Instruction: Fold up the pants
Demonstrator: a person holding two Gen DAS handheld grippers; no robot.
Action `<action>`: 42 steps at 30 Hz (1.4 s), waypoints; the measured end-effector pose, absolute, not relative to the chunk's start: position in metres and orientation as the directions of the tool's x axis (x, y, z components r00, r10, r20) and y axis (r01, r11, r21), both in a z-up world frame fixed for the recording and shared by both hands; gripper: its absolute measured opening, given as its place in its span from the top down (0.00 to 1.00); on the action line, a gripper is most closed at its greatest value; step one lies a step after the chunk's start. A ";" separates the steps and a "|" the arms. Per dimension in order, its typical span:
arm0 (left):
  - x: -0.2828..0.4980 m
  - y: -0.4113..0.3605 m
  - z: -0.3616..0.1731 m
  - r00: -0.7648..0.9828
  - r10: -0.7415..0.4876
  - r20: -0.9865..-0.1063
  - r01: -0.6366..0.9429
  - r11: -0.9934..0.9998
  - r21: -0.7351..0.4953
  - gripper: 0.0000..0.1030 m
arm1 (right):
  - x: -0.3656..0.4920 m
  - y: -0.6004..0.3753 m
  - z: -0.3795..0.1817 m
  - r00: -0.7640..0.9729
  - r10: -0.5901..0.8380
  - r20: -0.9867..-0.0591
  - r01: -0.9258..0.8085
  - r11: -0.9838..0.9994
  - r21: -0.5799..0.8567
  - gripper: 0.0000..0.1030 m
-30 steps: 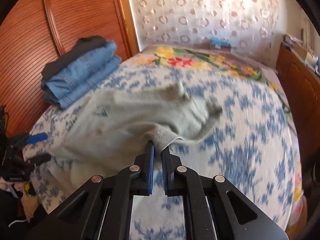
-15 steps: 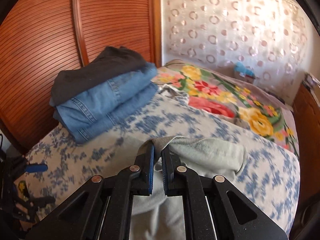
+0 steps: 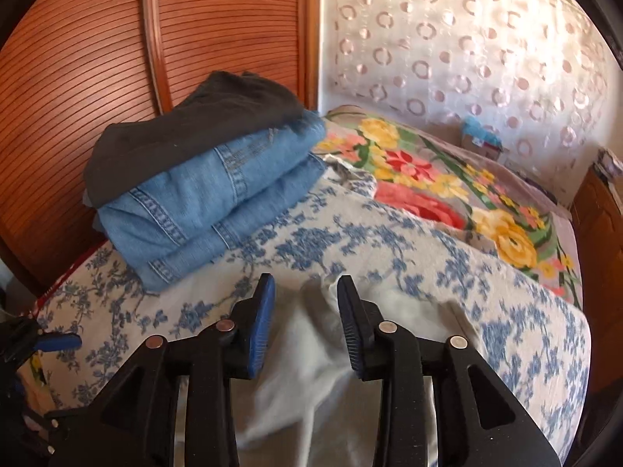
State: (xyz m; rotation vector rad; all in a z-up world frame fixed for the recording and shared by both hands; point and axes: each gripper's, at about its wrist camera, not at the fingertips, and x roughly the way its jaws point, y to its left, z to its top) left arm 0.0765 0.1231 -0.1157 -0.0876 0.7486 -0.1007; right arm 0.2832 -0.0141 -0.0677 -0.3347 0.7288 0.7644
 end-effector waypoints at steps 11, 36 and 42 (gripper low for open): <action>0.076 0.097 -0.114 0.725 -0.167 -0.668 0.112 0.986 -0.125 0.32 | 0.218 -0.104 -0.085 0.521 0.477 -0.708 -0.677 0.736 -0.003 0.68; 0.071 0.043 -0.116 0.699 -0.259 -0.666 0.262 0.960 -0.098 0.64 | 0.133 -0.194 -0.115 0.545 0.448 -0.708 -0.587 0.807 0.059 0.68; 0.082 0.045 -0.128 0.680 -0.224 -0.698 0.234 0.969 -0.083 0.74 | 0.137 -0.183 -0.122 0.535 0.451 -0.714 -0.597 0.800 0.057 0.68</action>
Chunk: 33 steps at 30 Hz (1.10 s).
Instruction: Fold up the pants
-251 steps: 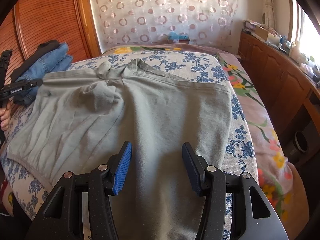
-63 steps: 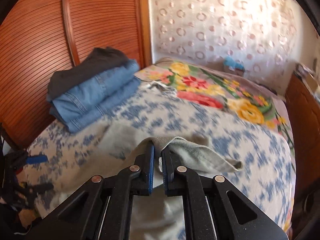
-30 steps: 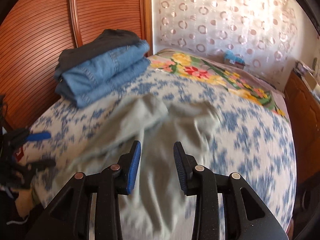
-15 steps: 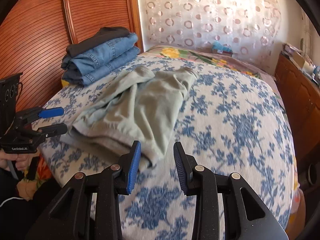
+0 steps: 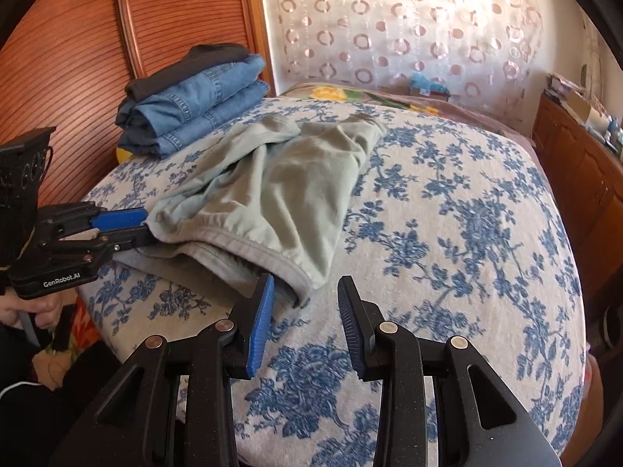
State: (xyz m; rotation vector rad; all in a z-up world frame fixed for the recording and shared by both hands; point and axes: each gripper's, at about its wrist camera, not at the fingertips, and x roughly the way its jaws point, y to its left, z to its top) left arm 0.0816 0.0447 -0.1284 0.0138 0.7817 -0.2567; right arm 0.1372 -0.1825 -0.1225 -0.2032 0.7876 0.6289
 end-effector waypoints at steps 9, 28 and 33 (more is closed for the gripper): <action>0.074 0.046 -0.124 0.690 -0.238 -0.684 0.246 0.965 -0.088 0.92 | 0.137 -0.176 -0.128 0.551 0.450 -0.703 -0.596 0.802 0.046 0.94; 0.046 0.044 -0.126 0.691 -0.240 -0.682 0.258 0.963 -0.078 0.94 | 0.112 -0.195 -0.124 0.514 0.501 -0.696 -0.603 0.788 0.122 1.00; 0.046 0.048 -0.126 0.687 -0.239 -0.687 0.248 0.965 -0.088 0.94 | 0.111 -0.201 -0.119 0.521 0.510 -0.685 -0.595 0.792 0.137 1.00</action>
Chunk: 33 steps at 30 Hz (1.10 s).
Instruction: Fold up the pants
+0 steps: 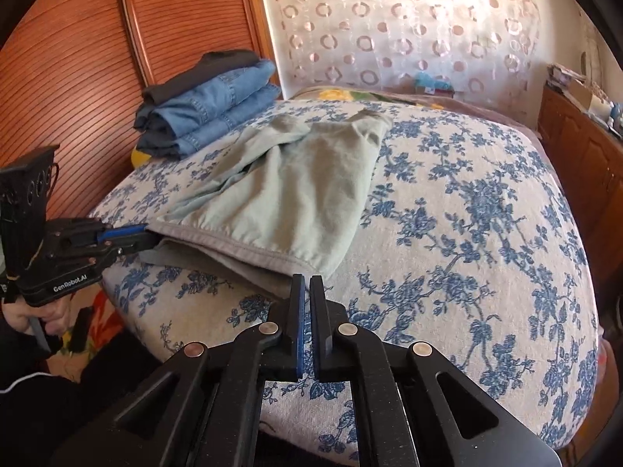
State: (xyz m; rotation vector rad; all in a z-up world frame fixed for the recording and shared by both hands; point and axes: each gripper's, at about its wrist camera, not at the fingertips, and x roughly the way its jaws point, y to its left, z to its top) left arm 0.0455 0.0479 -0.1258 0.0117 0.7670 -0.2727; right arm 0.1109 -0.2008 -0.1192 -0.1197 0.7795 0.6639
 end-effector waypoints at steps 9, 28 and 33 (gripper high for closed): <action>0.044 0.049 -0.112 0.693 -0.244 -0.678 0.246 0.964 -0.096 0.85 | 0.123 -0.192 -0.101 0.554 0.527 -0.644 -0.609 0.785 0.118 0.98; 0.096 0.059 -0.094 0.715 -0.241 -0.656 0.247 0.965 -0.086 0.35 | 0.171 -0.160 -0.117 0.578 0.500 -0.646 -0.608 0.791 0.068 0.61; 0.118 0.057 -0.092 0.721 -0.225 -0.656 0.235 0.969 -0.074 0.35 | 0.183 -0.159 -0.120 0.588 0.476 -0.655 -0.587 0.808 0.060 0.54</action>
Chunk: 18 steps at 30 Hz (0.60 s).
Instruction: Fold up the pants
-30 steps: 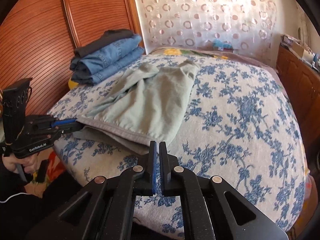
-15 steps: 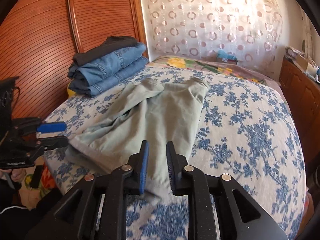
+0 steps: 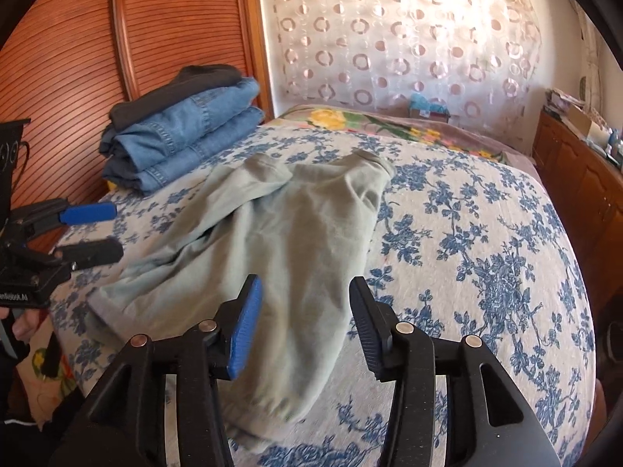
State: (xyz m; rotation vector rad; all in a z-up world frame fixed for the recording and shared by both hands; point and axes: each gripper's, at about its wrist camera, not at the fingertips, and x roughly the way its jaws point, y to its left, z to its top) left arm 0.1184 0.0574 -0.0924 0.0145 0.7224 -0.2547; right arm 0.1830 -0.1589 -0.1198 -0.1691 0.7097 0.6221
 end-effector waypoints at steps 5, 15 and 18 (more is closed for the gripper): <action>0.142 0.049 -0.091 0.714 -0.224 -0.663 0.251 0.966 -0.057 0.35 | 0.185 -0.159 -0.127 0.590 0.458 -0.665 -0.573 0.818 0.055 0.54; 0.198 0.022 -0.097 0.675 -0.244 -0.696 0.301 0.953 -0.041 0.51 | 0.186 -0.163 -0.128 0.599 0.463 -0.653 -0.558 0.826 0.074 0.54; 0.213 0.015 -0.102 0.649 -0.257 -0.716 0.316 0.947 -0.054 0.56 | 0.185 -0.163 -0.129 0.602 0.464 -0.649 -0.559 0.826 0.072 0.54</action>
